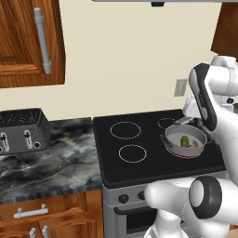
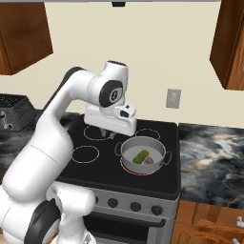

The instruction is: Put the cucumber and mushroom in the pot. Retrieve the spatula and lightly stir the vegetables in the pot.

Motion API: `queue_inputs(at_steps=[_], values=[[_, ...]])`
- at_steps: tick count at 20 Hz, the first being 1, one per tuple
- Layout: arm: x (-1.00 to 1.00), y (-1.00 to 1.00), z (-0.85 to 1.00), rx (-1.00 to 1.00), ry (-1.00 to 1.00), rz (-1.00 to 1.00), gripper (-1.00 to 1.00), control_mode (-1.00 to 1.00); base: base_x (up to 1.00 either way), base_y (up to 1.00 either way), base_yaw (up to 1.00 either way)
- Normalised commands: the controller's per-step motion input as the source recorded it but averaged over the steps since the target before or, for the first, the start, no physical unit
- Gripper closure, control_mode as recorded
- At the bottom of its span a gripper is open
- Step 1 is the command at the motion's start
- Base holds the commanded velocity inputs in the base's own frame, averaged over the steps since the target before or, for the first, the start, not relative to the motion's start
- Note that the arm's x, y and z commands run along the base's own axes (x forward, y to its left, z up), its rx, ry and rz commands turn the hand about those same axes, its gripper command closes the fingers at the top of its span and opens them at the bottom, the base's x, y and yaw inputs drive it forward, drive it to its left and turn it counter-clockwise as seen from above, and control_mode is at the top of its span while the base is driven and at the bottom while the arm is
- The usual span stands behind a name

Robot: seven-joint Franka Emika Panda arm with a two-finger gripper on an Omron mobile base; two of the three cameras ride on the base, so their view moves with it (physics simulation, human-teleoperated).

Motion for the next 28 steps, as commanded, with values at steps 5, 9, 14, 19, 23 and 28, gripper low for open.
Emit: queue_inputs(at_steps=[5, 9, 14, 19, 23, 28], values=[[0.01, -0.12, -0.28, -0.01, 0.14, -0.04, 1.00, -1.00, 0.00, 0.00, 0.00], [-0.24, -0.38, 0.00, 0.00, -0.08, 0.00, 1.00, -1.00, 0.00, 0.00, 0.00], [-0.12, -0.45, 0.11, 0.00, -0.12, 0.00, 1.00, -1.00, 0.00, 0.00, 0.00], [-0.13, -0.21, 0.12, 0.00, -0.04, 0.00, 1.00, -1.00, 0.00, 0.00, 0.00], [0.06, 0.00, 0.00, -0.03, 0.27, 0.04, 1.00, -1.00, 0.00, 0.00, 0.00], [0.19, 0.01, 0.00, -0.02, 0.14, 0.06, 1.00, -1.00, 0.00, 0.00, 0.00]])
